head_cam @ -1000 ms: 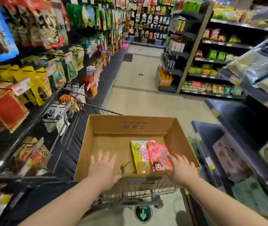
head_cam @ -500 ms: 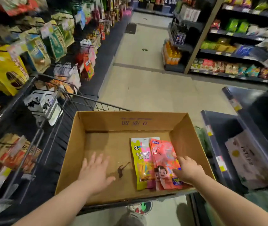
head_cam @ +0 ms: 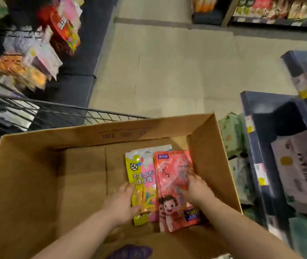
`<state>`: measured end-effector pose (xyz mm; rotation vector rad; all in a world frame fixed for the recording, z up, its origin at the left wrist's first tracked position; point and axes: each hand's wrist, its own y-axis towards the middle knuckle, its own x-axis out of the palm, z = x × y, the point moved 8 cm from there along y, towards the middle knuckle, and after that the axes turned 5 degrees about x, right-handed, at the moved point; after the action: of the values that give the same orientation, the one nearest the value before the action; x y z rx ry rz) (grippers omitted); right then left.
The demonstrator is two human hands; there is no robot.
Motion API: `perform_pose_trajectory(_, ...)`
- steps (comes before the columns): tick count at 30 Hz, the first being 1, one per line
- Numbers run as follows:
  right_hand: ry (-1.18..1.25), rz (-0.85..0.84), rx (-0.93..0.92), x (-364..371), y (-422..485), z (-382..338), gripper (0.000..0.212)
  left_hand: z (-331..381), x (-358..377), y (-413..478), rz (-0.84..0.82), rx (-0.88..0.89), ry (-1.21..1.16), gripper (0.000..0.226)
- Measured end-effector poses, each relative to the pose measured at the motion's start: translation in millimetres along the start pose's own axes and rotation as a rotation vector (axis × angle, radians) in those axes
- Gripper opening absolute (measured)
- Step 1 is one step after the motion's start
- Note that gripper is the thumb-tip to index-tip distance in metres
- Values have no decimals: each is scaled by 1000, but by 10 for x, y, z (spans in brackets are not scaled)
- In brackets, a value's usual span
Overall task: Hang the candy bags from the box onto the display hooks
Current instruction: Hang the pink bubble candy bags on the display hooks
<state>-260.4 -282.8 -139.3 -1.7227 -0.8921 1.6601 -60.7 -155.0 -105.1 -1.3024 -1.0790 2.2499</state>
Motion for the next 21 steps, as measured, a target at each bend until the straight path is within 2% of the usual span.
perform_pose_trajectory(6,142,-51,20,193,356,76,90,265,243,379,-115,17,-161,81)
perform_pose_trajectory(10,156,-84,34,359,472,67,86,342,265,579,-110,-48,-301,78)
perform_pose_trajectory(12,183,-102,25,452,477,28,78,332,270,642,-92,-130,-475,72)
perform_pose_trajectory(16,274,-120,0,556,411,-86,66,301,355,641,-13,-256,-944,44)
perform_pose_trajectory(18,252,-72,-41,522,394,-135,63,235,383,623,61,-312,-1072,37)
perform_pose_trajectory(21,390,-59,-54,504,394,-167,64,-13,382,580,194,-434,-1125,33)
